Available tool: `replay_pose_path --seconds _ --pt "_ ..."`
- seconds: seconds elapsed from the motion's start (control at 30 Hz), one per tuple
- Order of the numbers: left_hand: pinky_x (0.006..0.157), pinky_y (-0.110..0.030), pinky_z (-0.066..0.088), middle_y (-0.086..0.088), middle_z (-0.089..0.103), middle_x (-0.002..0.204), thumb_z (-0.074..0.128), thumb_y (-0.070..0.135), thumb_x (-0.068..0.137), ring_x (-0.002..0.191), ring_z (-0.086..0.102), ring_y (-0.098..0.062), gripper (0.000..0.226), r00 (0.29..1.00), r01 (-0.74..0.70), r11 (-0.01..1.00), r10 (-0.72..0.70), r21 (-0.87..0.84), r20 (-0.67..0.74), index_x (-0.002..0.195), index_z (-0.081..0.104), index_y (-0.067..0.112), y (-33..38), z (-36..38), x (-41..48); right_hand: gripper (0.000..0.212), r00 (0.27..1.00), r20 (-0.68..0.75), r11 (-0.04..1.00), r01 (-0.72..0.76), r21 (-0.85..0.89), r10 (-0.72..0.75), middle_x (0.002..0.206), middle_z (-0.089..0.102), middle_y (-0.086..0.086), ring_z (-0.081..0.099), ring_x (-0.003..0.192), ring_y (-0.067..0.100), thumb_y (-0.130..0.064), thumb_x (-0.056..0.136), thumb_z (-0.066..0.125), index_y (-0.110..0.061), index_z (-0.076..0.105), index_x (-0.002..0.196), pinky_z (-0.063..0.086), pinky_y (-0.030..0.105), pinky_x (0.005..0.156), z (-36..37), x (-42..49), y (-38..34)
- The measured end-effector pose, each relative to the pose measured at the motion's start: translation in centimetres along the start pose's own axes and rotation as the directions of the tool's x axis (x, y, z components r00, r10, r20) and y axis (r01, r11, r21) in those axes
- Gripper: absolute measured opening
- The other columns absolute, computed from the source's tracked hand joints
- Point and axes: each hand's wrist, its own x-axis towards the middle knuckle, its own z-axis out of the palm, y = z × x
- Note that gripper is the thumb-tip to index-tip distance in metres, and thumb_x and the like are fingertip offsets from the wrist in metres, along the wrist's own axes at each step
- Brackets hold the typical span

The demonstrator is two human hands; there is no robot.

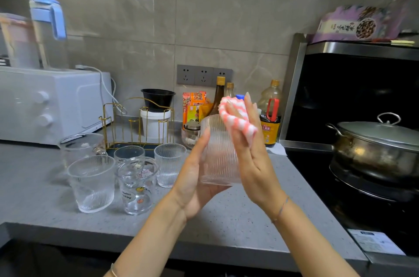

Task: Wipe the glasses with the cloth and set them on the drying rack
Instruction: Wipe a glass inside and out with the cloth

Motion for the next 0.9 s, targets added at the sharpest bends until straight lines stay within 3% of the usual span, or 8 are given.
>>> replay_pose_path --seconds 0.13,0.23,0.43,0.53,0.6,0.7,0.83,0.9 --pt "0.094 -0.044 0.05 -0.017 0.068 0.118 0.045 0.061 0.09 0.1 0.067 -0.024 0.06 0.999 -0.023 0.993 0.018 -0.112 -0.046 0.117 0.07 0.014 0.5 0.5 0.1 0.048 0.994 0.079 0.997 0.076 -0.034 -0.073 0.158 0.01 -0.021 -0.002 0.148 0.009 -0.033 0.101 0.032 -0.036 0.025 0.148 0.008 0.05 0.12 0.7 -2.2 0.1" --pt "0.092 -0.039 0.054 -0.017 0.068 0.116 0.042 0.066 0.085 0.102 0.069 -0.026 0.073 0.999 0.003 0.98 -0.012 -0.197 -0.046 0.113 0.071 0.006 1.0 0.1 0.3 0.044 0.975 0.16 0.981 0.17 -0.091 -0.154 0.159 0.01 -0.017 -0.002 0.149 0.014 -0.045 0.1 0.029 -0.039 0.037 0.143 0.005 0.044 0.12 1.5 -4.6 0.8" --pt "0.082 -0.037 0.058 -0.019 0.07 0.109 0.035 0.073 0.084 0.096 0.071 -0.026 0.085 0.997 0.08 0.969 -0.08 -0.234 0.011 0.105 0.074 -0.001 0.8 -0.1 0.1 0.041 0.947 0.241 0.938 0.266 -0.221 -0.212 0.16 0.011 -0.012 -0.002 0.149 0.02 -0.039 0.102 0.031 -0.031 0.049 0.138 0.002 0.029 0.119 1.3 -5.6 1.3" --pt "0.09 -0.039 0.053 -0.017 0.063 0.126 0.041 0.063 0.088 0.108 0.066 -0.026 0.069 0.997 0.07 0.976 -0.074 -0.207 -0.011 0.12 0.067 0.007 0.7 -0.1 0.1 0.041 0.973 0.157 0.966 0.198 -0.165 -0.172 0.158 0.009 -0.02 -0.003 0.148 0.014 -0.043 0.101 0.026 -0.043 0.041 0.139 0.002 0.032 0.12 1.1 -3.9 0.6" --pt "0.097 -0.041 0.048 -0.014 0.061 0.13 0.042 0.061 0.091 0.108 0.063 -0.024 0.064 0.995 0.092 0.983 -0.095 -0.158 -0.013 0.127 0.064 0.012 0.4 -0.1 0.1 0.046 0.994 0.056 0.986 0.104 -0.133 -0.098 0.157 0.01 -0.023 -0.003 0.148 0.009 -0.04 0.101 0.027 -0.028 0.035 0.146 0.003 0.034 0.12 0.6 -2.3 0.4" --pt "0.104 -0.044 0.039 -0.017 0.056 0.135 0.042 0.062 0.091 0.114 0.056 -0.026 0.068 0.991 0.13 0.985 -0.133 -0.111 -0.022 0.13 0.061 0.011 0.0 -0.4 0.3 0.053 0.999 0.004 0.998 -0.052 -0.032 0.053 0.155 0.013 -0.027 0.001 0.145 -0.001 -0.034 0.099 0.034 -0.029 0.019 0.15 0.009 0.04 0.122 -0.2 -0.8 0.5" --pt "0.105 -0.046 0.04 -0.016 0.06 0.133 0.046 0.066 0.089 0.118 0.058 -0.027 0.066 0.997 0.064 0.997 -0.066 -0.041 -0.048 0.133 0.058 0.017 -0.3 -0.6 0.3 0.047 0.999 0.052 1.0 -0.002 -0.02 0.003 0.156 0.011 -0.027 0.001 0.146 0.002 -0.042 0.099 0.031 -0.051 0.018 0.144 0.009 0.045 0.121 0.5 -1.7 -0.1" --pt "0.093 -0.041 0.052 -0.016 0.068 0.118 0.044 0.063 0.091 0.103 0.067 -0.025 0.062 0.997 0.037 0.997 -0.041 -0.074 -0.063 0.124 0.065 0.015 0.2 -0.4 0.2 0.045 0.994 0.097 0.998 0.048 -0.049 -0.044 0.157 0.01 -0.025 0.0 0.147 0.005 -0.05 0.098 0.028 -0.048 0.03 0.143 0.007 0.039 0.121 1.1 -2.8 -0.1"
